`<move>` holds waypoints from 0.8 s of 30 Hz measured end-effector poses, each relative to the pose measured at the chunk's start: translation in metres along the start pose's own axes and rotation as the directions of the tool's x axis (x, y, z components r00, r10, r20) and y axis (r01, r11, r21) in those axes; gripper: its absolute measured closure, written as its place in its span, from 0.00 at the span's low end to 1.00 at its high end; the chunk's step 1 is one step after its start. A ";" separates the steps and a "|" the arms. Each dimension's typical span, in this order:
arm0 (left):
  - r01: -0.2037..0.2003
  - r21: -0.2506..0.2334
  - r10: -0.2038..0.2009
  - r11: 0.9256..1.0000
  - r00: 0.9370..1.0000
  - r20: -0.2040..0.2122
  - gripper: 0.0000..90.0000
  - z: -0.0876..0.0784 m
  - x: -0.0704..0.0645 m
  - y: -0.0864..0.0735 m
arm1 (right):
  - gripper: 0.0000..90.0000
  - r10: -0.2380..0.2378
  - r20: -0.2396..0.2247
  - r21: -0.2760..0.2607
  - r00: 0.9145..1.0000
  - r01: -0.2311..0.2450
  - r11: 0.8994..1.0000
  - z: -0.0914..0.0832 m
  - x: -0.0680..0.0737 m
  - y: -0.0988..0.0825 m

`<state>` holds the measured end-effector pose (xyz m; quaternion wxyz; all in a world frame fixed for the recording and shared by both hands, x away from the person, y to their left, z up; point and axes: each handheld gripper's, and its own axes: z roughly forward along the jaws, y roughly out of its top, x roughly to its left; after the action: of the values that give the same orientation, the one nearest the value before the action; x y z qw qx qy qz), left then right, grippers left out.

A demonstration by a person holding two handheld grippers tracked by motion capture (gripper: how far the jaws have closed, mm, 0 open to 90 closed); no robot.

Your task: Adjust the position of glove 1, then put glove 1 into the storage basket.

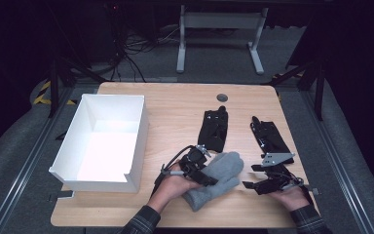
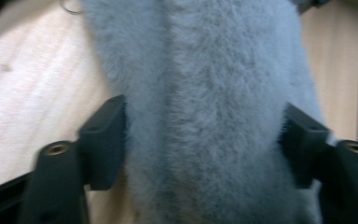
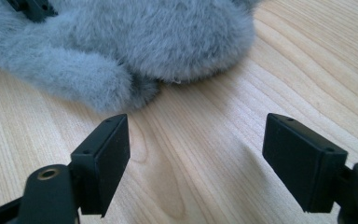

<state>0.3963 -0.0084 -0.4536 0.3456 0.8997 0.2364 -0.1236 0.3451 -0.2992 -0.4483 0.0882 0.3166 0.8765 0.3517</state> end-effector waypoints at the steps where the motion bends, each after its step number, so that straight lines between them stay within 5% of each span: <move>1: 0.000 0.000 0.000 1.000 1.000 0.000 0.42 0.000 0.000 0.000 | 0.26 0.000 0.000 0.000 1.000 0.000 1.000 0.000 0.000 0.000; 5: 0.011 0.022 -0.012 1.000 0.999 0.047 0.52 0.001 0.002 0.000 | 0.25 0.001 0.003 -0.001 1.000 -0.001 1.000 0.000 0.000 0.000; 10: 0.027 0.034 -0.029 0.999 0.998 0.058 0.67 -0.001 0.002 0.001 | 0.23 0.004 0.000 0.009 1.000 -0.004 1.000 0.002 -0.002 -0.001; 13: 0.019 0.038 -0.020 0.999 0.999 0.038 0.75 -0.004 -0.002 0.003 | 0.22 0.014 -0.002 0.009 1.000 -0.014 1.000 0.003 -0.003 -0.002; 24: 0.005 -0.005 -0.005 1.000 1.000 -0.013 0.78 -0.024 -0.012 0.006 | 0.18 0.000 0.030 0.021 1.000 -0.001 1.000 0.010 -0.002 -0.004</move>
<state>0.3900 -0.0003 -0.4282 0.3461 0.8989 0.2413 -0.1181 0.3491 -0.2969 -0.4587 0.0979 0.3230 0.8787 0.3376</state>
